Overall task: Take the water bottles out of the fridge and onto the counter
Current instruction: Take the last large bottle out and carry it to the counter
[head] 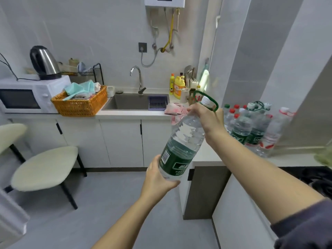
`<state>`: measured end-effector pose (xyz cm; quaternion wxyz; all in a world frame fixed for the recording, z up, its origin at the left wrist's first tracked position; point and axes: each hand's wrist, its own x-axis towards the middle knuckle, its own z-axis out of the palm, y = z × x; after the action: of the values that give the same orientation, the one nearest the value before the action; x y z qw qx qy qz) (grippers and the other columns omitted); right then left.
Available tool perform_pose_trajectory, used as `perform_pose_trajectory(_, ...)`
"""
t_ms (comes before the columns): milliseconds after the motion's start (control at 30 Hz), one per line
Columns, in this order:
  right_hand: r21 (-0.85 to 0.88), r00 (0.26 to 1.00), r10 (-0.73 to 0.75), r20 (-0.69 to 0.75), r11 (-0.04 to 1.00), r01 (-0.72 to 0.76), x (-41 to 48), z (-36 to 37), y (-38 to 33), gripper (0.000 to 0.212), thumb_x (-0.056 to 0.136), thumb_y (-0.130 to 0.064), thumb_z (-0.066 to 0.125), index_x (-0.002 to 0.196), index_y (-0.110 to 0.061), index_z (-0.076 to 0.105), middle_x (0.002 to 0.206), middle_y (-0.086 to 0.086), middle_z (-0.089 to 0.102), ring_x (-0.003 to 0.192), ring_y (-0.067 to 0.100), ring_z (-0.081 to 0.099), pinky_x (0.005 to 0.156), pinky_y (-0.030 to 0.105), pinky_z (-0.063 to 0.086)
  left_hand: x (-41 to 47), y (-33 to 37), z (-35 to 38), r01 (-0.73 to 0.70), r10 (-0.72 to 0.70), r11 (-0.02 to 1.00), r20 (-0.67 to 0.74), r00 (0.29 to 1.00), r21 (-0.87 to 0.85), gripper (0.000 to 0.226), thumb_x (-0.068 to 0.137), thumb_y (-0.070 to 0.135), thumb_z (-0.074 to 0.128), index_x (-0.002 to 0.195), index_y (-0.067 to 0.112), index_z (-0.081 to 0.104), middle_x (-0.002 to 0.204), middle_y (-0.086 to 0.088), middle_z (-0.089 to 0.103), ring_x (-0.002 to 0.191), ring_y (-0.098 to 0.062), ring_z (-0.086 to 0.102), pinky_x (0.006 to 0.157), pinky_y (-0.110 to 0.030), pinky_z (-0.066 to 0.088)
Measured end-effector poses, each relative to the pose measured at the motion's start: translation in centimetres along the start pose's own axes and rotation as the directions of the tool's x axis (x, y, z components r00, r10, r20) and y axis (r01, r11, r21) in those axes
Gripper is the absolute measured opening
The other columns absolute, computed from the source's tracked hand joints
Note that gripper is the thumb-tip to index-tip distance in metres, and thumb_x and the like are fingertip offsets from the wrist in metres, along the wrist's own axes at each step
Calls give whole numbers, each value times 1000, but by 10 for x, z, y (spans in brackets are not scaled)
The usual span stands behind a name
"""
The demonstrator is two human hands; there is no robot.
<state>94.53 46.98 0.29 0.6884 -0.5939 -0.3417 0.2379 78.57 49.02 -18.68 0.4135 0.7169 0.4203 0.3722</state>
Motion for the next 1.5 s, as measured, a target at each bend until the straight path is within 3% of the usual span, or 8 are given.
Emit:
perform_pose_trajectory(100,15,997,69,-26,998,-68,38,-34,9,38,70,-23,76,103,-8,66,92,-8,60,86,11,60,64,28,42,22,12,45,1,-1,1000,21,1000,-10,89,50,42,87,125,47,39,118,21,54,114,-4,53,90,-31,55)
perform_pose_trajectory(300,-31,999,42,-32,999,-43,84,-80,23,18,71,-17,76,85,-17,65,80,-3,69,80,14,66,66,28,46,54,23,112,26,-23,998,46,999,-55,86,46,43,87,107,71,32,113,26,55,105,12,53,72,-1,45)
perform_pose_trajectory(600,-175,998,-2,58,985,12,157,-110,62,13,82,-22,77,82,-19,64,84,1,69,84,19,65,80,38,54,141,10,182,100,-103,995,187,977,26,94,52,42,86,131,33,38,107,22,56,92,0,56,63,-5,40)
perform_pose_trajectory(833,-305,996,-2,94,952,31,237,-109,109,13,85,-28,77,83,-22,66,76,-9,67,69,-1,61,65,16,46,234,-30,233,106,-134,988,277,951,113,95,55,34,91,132,24,39,113,11,63,102,-11,61,75,-19,50)
perform_pose_trajectory(933,-383,996,39,80,924,-5,277,-100,130,21,85,-28,78,95,-10,70,87,3,72,79,10,64,73,28,50,276,-44,252,110,-141,987,296,945,120,91,51,35,91,128,23,43,112,9,64,101,-12,63,81,-29,55)
perform_pose_trajectory(1067,-445,997,49,59,895,-18,318,-92,149,24,84,-27,78,97,-8,71,91,7,74,85,19,67,80,39,54,323,-58,270,113,-138,989,322,937,95,87,50,34,90,124,24,45,109,12,59,96,-8,61,74,-20,48)
perform_pose_trajectory(1267,-520,987,39,156,853,49,359,-93,171,20,84,-23,78,79,-28,59,71,-16,62,63,-12,57,59,7,40,367,-77,293,136,-135,991,321,937,20,61,47,45,79,99,38,48,92,15,66,79,-1,65,58,-14,47)
perform_pose_trajectory(1500,-764,943,58,328,604,229,408,-105,154,47,85,-27,76,126,-25,55,110,-15,61,84,-7,55,69,2,39,401,-87,313,129,-111,991,347,931,-29,84,51,37,88,124,25,50,114,11,64,103,-9,63,87,-37,55)
